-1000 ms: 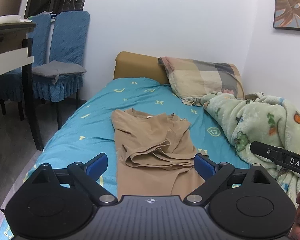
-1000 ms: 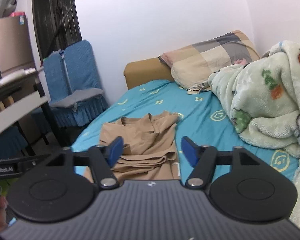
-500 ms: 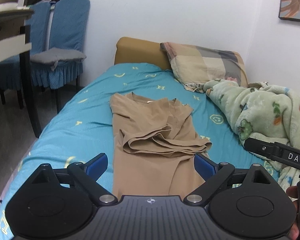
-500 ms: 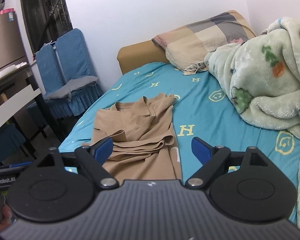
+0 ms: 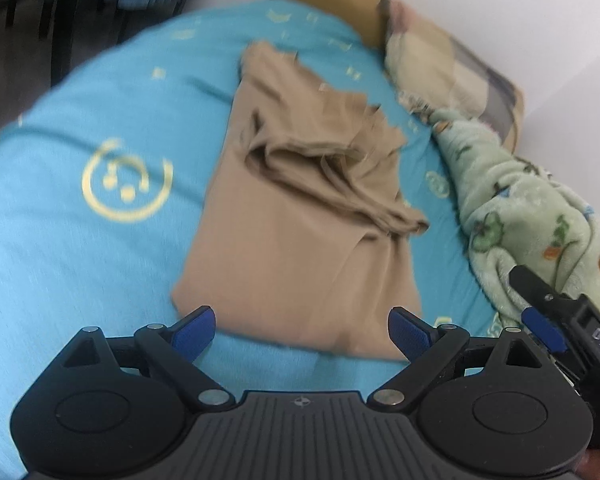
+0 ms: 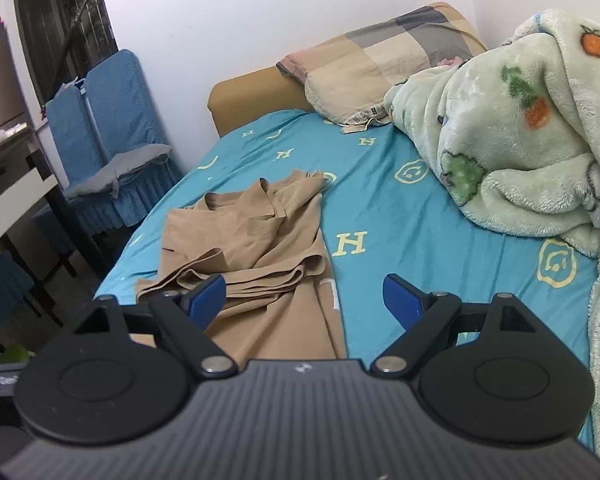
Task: Fold clothes
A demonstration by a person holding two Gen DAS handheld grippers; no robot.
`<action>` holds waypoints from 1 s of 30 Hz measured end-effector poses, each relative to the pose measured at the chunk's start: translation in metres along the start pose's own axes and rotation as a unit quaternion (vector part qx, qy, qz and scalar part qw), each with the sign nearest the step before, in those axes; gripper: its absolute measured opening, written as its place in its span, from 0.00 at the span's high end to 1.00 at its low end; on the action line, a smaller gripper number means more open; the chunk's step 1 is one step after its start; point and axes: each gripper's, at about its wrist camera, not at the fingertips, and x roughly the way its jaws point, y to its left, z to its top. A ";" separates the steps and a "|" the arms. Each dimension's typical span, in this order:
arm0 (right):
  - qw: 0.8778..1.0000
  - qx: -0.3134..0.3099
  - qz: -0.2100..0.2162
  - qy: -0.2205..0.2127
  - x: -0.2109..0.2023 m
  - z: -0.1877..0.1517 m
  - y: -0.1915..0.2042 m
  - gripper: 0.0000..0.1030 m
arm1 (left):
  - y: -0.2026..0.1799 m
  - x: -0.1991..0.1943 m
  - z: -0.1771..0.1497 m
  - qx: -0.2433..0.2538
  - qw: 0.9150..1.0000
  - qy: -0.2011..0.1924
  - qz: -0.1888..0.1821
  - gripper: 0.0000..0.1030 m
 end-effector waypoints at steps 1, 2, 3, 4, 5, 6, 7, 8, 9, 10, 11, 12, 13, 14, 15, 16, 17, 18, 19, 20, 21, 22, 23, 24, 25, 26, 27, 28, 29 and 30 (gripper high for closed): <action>1.000 -0.002 0.000 0.001 0.000 -0.001 0.001 0.16 | 0.003 0.007 0.000 -0.016 1.000 0.011 0.001 0.08; 1.000 -0.004 -0.001 0.003 0.001 -0.001 0.001 0.16 | 0.006 0.013 0.000 -0.030 0.999 0.021 0.003 0.08; 1.000 -0.007 -0.002 0.004 0.001 -0.002 0.002 0.16 | 0.009 0.020 0.001 -0.041 0.999 0.029 0.007 0.09; 1.000 -0.009 -0.003 0.004 0.002 -0.002 0.003 0.16 | 0.013 0.025 0.002 -0.052 0.998 0.034 0.010 0.09; 1.000 -0.010 -0.004 0.003 0.003 -0.002 0.003 0.16 | 0.016 0.029 0.003 -0.066 0.997 0.034 0.010 0.10; 1.000 -0.011 -0.004 0.004 0.003 -0.002 0.003 0.16 | 0.020 0.032 0.003 -0.081 0.996 0.031 0.007 0.09; 1.000 -0.011 -0.004 0.005 0.004 -0.002 0.004 0.16 | 0.023 0.034 0.004 -0.095 0.995 0.027 0.003 0.09; 1.000 -0.012 -0.004 0.006 0.004 -0.002 0.004 0.16 | 0.026 0.036 0.005 -0.108 0.994 0.021 -0.002 0.09; 1.000 -0.014 -0.005 0.007 0.005 -0.002 0.005 0.16 | 0.029 0.037 0.006 -0.121 0.992 0.014 -0.007 0.10; 1.000 -0.016 -0.006 0.007 0.006 -0.003 0.006 0.16 | 0.032 0.038 0.007 -0.136 0.991 0.006 -0.009 0.12; 1.000 -0.018 -0.006 0.007 0.006 -0.003 0.007 0.16 | 0.035 0.037 0.007 -0.150 0.989 -0.004 -0.010 0.13; 1.000 -0.020 -0.008 0.008 0.007 -0.004 0.007 0.16 | 0.038 0.037 0.007 -0.162 0.987 -0.011 -0.010 0.17; 1.000 -0.022 -0.009 0.009 0.008 -0.004 0.008 0.16 | 0.040 0.038 0.008 -0.169 0.985 -0.016 -0.010 0.23; 1.000 -0.025 -0.011 0.010 0.008 -0.005 0.009 0.16 | 0.041 0.038 0.009 -0.173 0.985 -0.019 -0.006 0.28; 1.000 -0.027 -0.013 0.010 0.008 -0.005 0.010 0.16 | 0.042 0.038 0.010 -0.176 0.984 -0.023 -0.001 0.38; 0.999 -0.029 -0.015 0.011 0.009 -0.006 0.010 0.16 | 0.043 0.039 0.010 -0.179 0.983 -0.025 0.003 0.47; 0.999 -0.031 -0.016 0.012 0.009 -0.006 0.011 0.16 | 0.045 0.039 0.010 -0.183 0.983 -0.026 0.006 0.51; 0.999 -0.033 -0.017 0.013 0.010 -0.007 0.012 0.16 | 0.048 0.040 0.010 -0.187 0.982 -0.027 0.009 0.62; 0.999 -0.035 -0.019 0.013 0.010 -0.008 0.012 0.16 | 0.050 0.041 0.010 -0.191 0.981 -0.028 0.012 0.73; 0.999 -0.038 -0.020 0.014 0.011 -0.008 0.013 0.16 | 0.052 0.042 0.010 -0.195 0.980 -0.029 0.014 0.77; 0.999 -0.040 -0.022 0.014 0.011 -0.009 0.014 0.16 | 0.053 0.042 0.009 -0.198 0.980 -0.030 0.014 0.83; 0.999 -0.042 -0.022 0.015 0.011 -0.009 0.014 0.16 | 0.054 0.042 0.009 -0.201 0.979 -0.031 0.012 0.85; 0.999 -0.044 -0.022 0.016 0.012 -0.009 0.014 0.16 | 0.055 0.042 0.008 -0.203 0.979 -0.032 0.010 0.87; 0.999 -0.044 -0.022 0.017 0.012 -0.010 0.014 0.16 | 0.054 0.040 0.008 -0.202 0.979 -0.035 0.009 0.91; 0.999 -0.044 -0.022 0.018 0.012 -0.010 0.014 0.16 | 0.052 0.036 0.009 -0.197 0.980 -0.041 0.007 0.92; 0.999 -0.044 -0.021 0.019 0.013 -0.010 0.014 0.16 | 0.050 0.033 0.009 -0.192 0.980 -0.046 0.005 0.93; 0.999 -0.043 -0.020 0.021 0.013 -0.010 0.014 0.16 | 0.048 0.030 0.009 -0.187 0.981 -0.051 0.003 0.93; 0.999 -0.042 -0.020 0.022 0.014 -0.011 0.014 0.16 | 0.046 0.026 0.009 -0.183 0.981 -0.057 0.000 0.93; 0.999 -0.042 -0.018 0.025 0.014 -0.011 0.014 0.16 | 0.045 0.022 0.009 -0.180 0.982 -0.063 -0.004 0.93; 0.999 -0.041 -0.017 0.027 0.014 -0.012 0.014 0.16 | 0.043 0.018 0.009 -0.176 0.982 -0.068 -0.008 0.93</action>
